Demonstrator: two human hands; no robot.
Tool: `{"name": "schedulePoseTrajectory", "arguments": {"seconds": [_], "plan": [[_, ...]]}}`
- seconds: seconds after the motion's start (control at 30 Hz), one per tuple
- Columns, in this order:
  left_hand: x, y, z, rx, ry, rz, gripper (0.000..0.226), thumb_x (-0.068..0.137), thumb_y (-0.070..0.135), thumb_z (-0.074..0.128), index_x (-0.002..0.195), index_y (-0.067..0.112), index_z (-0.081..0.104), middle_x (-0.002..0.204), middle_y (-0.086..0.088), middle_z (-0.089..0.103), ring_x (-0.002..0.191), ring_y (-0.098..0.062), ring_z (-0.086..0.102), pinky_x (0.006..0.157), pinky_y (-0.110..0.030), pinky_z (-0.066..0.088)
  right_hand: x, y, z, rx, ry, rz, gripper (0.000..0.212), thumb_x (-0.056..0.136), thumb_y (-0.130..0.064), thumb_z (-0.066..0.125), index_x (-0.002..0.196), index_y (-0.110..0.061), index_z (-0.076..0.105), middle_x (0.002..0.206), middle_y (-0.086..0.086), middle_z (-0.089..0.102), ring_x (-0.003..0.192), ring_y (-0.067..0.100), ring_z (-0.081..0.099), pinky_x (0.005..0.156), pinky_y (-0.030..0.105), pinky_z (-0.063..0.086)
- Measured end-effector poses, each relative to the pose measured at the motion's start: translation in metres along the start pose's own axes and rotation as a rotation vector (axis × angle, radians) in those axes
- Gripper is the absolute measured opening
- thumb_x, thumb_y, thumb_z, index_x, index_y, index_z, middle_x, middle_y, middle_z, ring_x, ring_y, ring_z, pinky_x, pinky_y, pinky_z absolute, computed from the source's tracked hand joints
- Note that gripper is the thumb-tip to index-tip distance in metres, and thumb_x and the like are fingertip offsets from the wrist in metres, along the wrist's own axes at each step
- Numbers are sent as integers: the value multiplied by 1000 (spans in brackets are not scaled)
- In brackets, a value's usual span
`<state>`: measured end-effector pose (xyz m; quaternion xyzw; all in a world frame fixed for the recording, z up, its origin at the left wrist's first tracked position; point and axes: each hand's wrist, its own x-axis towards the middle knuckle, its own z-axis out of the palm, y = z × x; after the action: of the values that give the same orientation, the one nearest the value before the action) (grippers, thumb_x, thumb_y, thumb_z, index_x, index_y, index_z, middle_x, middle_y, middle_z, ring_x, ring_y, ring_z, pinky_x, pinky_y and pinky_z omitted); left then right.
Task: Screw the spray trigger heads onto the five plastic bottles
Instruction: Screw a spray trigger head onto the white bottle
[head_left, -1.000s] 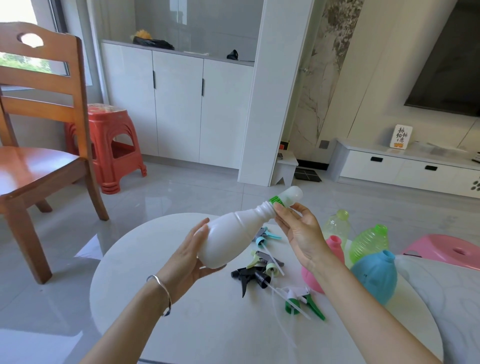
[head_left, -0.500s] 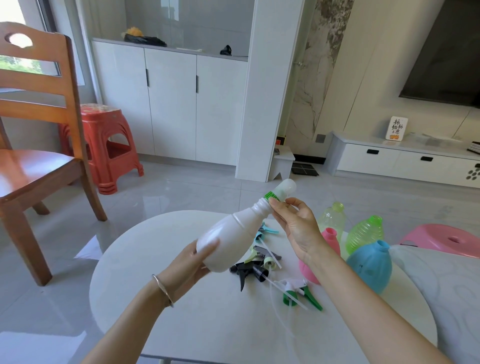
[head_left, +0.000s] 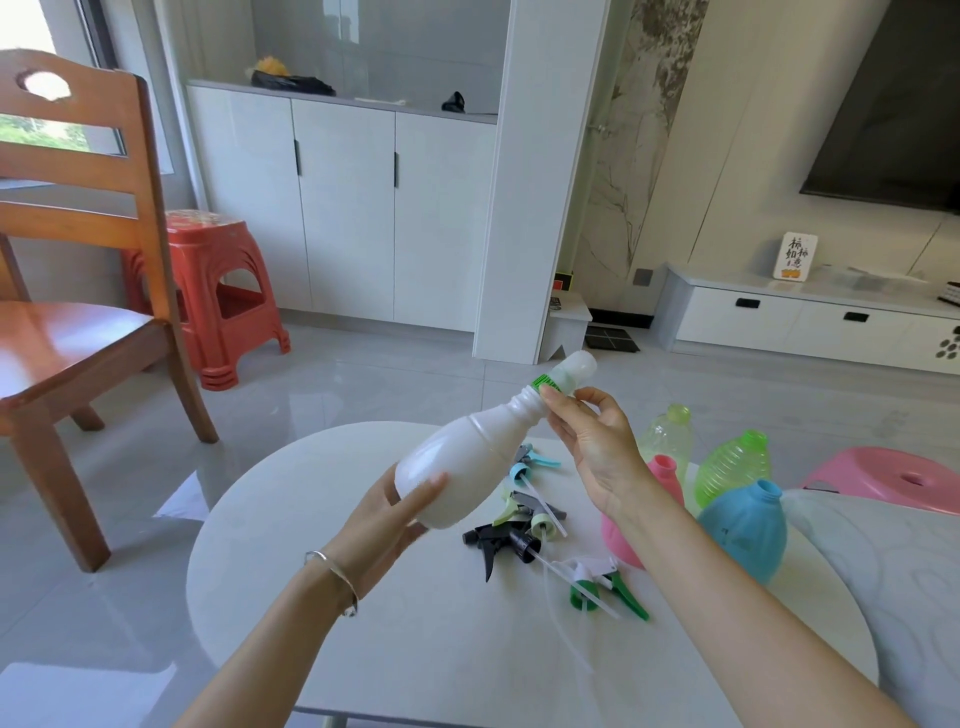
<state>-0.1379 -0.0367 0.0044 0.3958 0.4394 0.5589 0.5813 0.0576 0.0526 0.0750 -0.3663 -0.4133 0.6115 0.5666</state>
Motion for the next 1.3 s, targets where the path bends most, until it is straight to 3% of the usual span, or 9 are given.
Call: {"name": "schedulePoseTrajectory", "arguments": {"seconds": [0.07,0.17,0.33,0.5,0.7,0.83,0.97,1.13,1.3], "plan": [[0,1,-2,3,-9,23,81,53,54,84,122,22,56,118,0,69,111,-16,63,80,-20,54,-1,0,1,19,-11,8,33,75,-9,73,91,-18,45,90,3,65,91,16,61,91,25,47],[-4,0,3,-143,-61,-114,60,73,62,63,121,28,56,120,-10,66,110,-28,64,79,-38,58,-2,-1,5,14,-36,10,32,75,-9,73,88,-19,45,89,2,66,92,17,60,90,24,46],[-4,5,0,-7,44,110,80,57,45,82,128,32,49,129,-2,59,116,-19,59,84,-27,54,-1,-3,10,81,-19,36,32,74,-9,73,86,-19,45,95,5,67,88,13,65,95,24,46],[-7,6,4,-209,-71,-129,63,74,64,47,126,27,50,121,-14,65,107,-32,65,75,-36,59,-5,-3,14,77,-16,46,31,76,-6,72,85,-19,45,95,6,65,97,18,60,99,28,43],[-7,6,1,-154,-13,16,48,83,49,57,127,31,50,132,-17,54,114,-38,59,79,-34,57,-8,-11,19,142,-58,66,29,74,-7,73,77,-20,47,99,9,63,100,17,61,101,25,43],[-11,6,0,-163,-87,-44,63,77,49,67,132,24,48,128,-15,60,115,-36,59,81,-34,57,-8,-8,22,61,-141,109,7,80,-20,69,87,-18,67,92,-6,73,93,4,66,102,23,40],[-13,14,-1,-143,-189,-104,81,62,48,79,131,18,48,126,-16,62,115,-35,60,82,-35,56,-2,-6,23,18,-219,136,20,79,-34,65,93,-22,72,111,-6,70,118,11,55,108,32,34],[-17,14,-5,-231,-288,-171,79,61,46,82,126,15,50,112,-15,69,105,-36,64,78,-34,56,5,-15,29,75,-452,219,46,79,-39,59,113,-8,63,119,4,68,113,13,62,89,29,52],[-15,11,-8,-157,-228,-57,78,59,53,81,122,17,55,113,-12,69,106,-34,65,78,-33,57,5,-14,44,108,-412,181,33,74,-33,64,95,-8,68,99,4,74,98,13,68,80,25,56]]}}
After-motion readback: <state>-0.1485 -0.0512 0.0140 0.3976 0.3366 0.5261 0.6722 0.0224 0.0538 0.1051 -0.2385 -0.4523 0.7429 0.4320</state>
